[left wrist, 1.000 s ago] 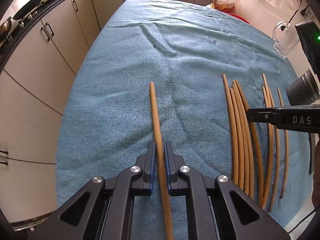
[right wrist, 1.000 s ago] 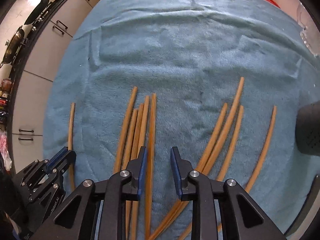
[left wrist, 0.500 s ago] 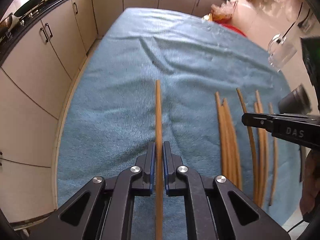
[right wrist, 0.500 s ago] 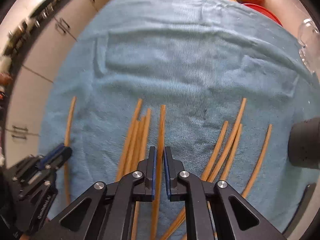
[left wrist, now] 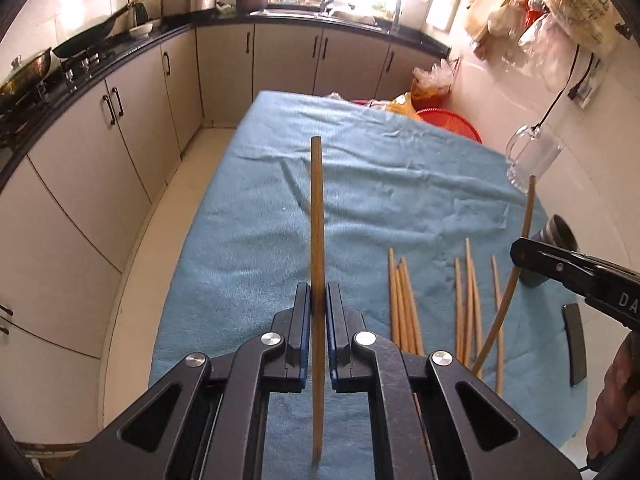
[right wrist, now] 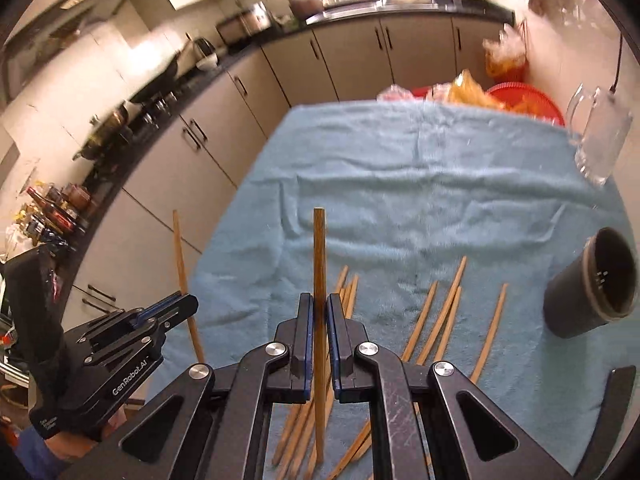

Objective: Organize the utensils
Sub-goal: 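Lift the held chopstick upright with the left tool while the right tool lifts its own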

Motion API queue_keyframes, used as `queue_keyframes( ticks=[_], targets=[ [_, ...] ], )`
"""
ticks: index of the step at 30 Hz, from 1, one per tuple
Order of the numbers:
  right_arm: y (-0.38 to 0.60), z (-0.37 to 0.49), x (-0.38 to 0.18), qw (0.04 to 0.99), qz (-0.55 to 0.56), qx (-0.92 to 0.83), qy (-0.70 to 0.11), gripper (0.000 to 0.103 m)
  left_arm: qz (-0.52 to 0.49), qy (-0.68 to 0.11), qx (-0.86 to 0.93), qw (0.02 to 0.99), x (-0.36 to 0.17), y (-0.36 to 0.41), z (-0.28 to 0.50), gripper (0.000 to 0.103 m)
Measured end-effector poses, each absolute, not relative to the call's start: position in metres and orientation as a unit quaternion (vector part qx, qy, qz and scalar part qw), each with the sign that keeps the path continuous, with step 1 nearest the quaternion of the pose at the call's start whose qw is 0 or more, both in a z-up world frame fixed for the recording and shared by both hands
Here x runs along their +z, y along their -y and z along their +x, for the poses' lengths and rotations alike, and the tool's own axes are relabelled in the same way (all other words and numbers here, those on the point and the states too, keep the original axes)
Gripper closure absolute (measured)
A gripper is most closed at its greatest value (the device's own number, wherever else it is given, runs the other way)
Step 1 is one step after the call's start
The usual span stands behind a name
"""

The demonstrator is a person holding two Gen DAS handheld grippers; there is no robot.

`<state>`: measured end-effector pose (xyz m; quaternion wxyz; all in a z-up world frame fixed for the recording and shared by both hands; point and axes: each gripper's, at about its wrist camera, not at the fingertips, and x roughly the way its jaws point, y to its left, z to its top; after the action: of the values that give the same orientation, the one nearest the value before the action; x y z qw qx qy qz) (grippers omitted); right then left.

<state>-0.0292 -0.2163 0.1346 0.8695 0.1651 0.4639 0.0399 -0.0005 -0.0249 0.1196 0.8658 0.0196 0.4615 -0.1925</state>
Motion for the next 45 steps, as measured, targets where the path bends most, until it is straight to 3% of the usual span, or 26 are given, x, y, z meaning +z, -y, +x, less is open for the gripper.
queue_keyframes(
  ticks=[31,45],
  targets=[
    [0.247,-0.093,0.192,0.907,0.164,0.075,-0.381,0.096,0.014,-0.402,-0.144,0.904,0.181,0.035,-0.061,0.096],
    [0.264,-0.100,0.193,0.898,0.141,0.081,-0.410,0.096,0.001,-0.367,-0.126,0.922,0.200,0.033,-0.110,0.097]
  ],
)
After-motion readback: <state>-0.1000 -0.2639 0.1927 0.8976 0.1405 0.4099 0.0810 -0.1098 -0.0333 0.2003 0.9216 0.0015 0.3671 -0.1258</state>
